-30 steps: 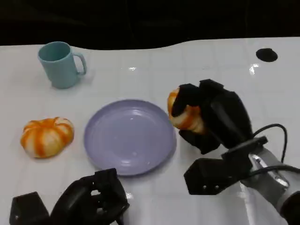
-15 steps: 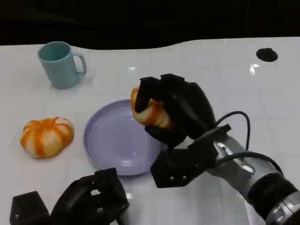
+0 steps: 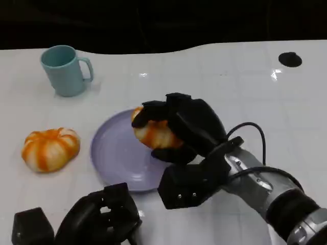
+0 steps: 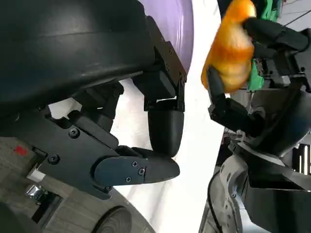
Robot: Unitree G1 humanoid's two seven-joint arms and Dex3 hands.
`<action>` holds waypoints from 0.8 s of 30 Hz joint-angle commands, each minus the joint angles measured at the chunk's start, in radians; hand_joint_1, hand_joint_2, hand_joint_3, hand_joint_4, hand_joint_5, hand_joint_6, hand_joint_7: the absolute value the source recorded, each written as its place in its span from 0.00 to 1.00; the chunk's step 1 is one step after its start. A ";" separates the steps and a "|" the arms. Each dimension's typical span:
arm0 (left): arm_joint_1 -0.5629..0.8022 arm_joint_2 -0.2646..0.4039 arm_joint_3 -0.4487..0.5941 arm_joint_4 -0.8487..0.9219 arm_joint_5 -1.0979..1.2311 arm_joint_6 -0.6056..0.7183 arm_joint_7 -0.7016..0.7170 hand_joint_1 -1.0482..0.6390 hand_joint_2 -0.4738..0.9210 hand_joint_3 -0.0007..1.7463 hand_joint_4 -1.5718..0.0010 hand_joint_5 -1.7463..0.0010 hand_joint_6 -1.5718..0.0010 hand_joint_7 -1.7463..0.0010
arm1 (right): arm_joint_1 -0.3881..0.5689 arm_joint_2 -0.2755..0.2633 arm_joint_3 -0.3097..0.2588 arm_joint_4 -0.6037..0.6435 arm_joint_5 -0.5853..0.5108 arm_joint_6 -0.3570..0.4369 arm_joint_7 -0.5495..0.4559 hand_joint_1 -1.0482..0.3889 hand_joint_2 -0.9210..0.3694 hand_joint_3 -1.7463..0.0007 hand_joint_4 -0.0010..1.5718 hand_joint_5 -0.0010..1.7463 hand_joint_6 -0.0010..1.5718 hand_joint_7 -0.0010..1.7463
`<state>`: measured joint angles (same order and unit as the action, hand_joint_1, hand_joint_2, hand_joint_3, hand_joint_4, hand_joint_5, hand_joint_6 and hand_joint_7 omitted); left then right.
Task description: Grasp the bread from the table and place it into the plate.
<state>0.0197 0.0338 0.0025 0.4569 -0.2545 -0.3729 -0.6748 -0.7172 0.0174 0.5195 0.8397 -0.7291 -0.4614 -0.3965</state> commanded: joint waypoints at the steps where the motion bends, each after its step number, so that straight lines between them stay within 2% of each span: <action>1: 0.010 0.014 0.004 -0.007 -0.004 -0.011 -0.001 0.31 0.82 0.35 0.50 0.00 0.52 0.19 | 0.017 -0.040 0.003 -0.063 0.026 0.030 0.127 0.40 0.02 0.88 0.10 0.31 0.26 0.04; 4: 0.012 0.013 0.002 -0.014 -0.001 -0.004 0.005 0.30 0.81 0.35 0.49 0.00 0.51 0.19 | 0.043 -0.057 -0.002 -0.128 0.047 0.059 0.224 0.33 0.00 0.89 0.01 0.27 0.21 0.01; 13: 0.020 0.009 0.000 -0.028 0.000 0.011 0.015 0.30 0.81 0.36 0.49 0.00 0.51 0.19 | 0.119 -0.107 -0.020 -0.285 0.081 0.082 0.334 0.27 0.00 0.88 0.00 0.22 0.18 0.00; 20: 0.019 0.006 -0.001 -0.026 0.000 0.006 0.015 0.30 0.80 0.38 0.50 0.00 0.51 0.19 | 0.189 -0.163 -0.054 -0.391 0.121 0.065 0.361 0.27 0.00 0.89 0.00 0.24 0.17 0.00; 24: 0.012 0.005 0.001 -0.016 -0.006 0.004 0.007 0.31 0.80 0.38 0.50 0.00 0.51 0.19 | 0.234 -0.201 -0.083 -0.417 0.121 -0.002 0.299 0.29 0.00 0.91 0.04 0.27 0.20 0.02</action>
<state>0.0315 0.0290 -0.0027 0.4373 -0.2514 -0.3669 -0.6684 -0.5162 -0.1481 0.4679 0.4469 -0.6176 -0.4164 -0.0500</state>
